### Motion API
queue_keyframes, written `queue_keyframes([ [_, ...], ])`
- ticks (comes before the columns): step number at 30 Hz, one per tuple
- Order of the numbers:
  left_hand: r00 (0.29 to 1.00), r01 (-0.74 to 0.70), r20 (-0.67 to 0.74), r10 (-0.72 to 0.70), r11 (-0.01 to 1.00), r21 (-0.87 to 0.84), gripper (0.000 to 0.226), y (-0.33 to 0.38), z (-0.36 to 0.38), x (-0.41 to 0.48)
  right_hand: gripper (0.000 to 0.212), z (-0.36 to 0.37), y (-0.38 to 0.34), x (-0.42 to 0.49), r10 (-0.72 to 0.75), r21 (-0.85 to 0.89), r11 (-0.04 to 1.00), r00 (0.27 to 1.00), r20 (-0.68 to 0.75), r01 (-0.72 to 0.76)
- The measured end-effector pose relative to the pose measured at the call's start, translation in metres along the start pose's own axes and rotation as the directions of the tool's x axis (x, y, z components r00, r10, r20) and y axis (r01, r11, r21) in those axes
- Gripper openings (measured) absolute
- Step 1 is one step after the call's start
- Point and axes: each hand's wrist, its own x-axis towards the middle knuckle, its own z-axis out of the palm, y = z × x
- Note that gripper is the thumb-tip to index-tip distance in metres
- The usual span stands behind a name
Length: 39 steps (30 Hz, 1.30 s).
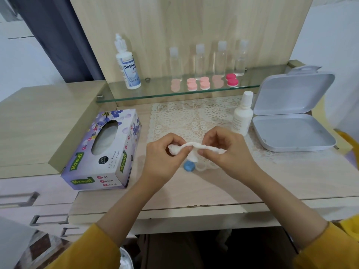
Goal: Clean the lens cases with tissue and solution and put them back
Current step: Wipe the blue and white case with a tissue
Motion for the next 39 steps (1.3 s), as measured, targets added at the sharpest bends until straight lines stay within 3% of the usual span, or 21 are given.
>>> queue_keyframes([
  [3, 0.999, 0.044, 0.020, -0.043, 0.998, -0.036, 0.019, -0.005, 0.001, 0.000, 0.014, 0.000, 0.003, -0.002, 0.010, -0.037, 0.999, 1.000, 0.019, -0.009],
  [7, 0.986, -0.061, 0.160, 0.048, 0.995, 0.074, 0.020, -0.007, -0.002, 0.000, 0.020, -0.003, 0.006, -0.003, 0.024, -0.028, 0.999, 0.999, 0.022, -0.023],
  [10, 0.980, -0.054, 0.196, 0.030, 0.991, 0.119, 0.009, -0.003, -0.002, 0.003, 0.016, -0.003, 0.008, -0.004, 0.044, 0.010, 0.999, 0.998, 0.054, -0.044],
  [16, 0.964, 0.065, 0.254, -0.074, 0.997, 0.045, 0.027, -0.006, -0.008, 0.006, 0.013, -0.014, 0.012, -0.004, 0.134, 0.024, 0.990, 0.988, 0.075, -0.136],
  [21, 0.942, 0.051, 0.329, -0.062, 0.998, 0.043, 0.033, -0.010, -0.015, 0.002, 0.009, -0.026, 0.017, -0.005, 0.141, -0.088, 0.987, 0.990, 0.032, -0.138],
  [24, 0.933, 0.056, 0.351, -0.080, 0.995, 0.077, 0.036, -0.010, -0.014, 0.001, 0.013, -0.026, 0.020, -0.005, 0.115, -0.228, 0.969, 0.990, 0.082, -0.094],
  [28, 0.930, 0.129, 0.342, -0.137, 0.991, 0.046, 0.042, -0.012, -0.011, -0.001, 0.032, -0.024, 0.023, -0.005, 0.165, -0.572, 0.820, 0.951, 0.262, 0.016],
  [30, 0.920, 0.139, 0.365, -0.142, 0.990, 0.035, 0.042, -0.013, -0.011, -0.003, 0.038, -0.023, 0.024, -0.006, 0.205, -0.657, 0.753, 0.934, 0.294, 0.041],
  [39, 0.924, 0.200, 0.339, -0.175, 0.979, -0.041, 0.040, -0.014, 0.005, -0.012, 0.024, -0.018, 0.028, -0.011, 0.132, -0.576, 0.818, 0.971, 0.199, 0.006],
])
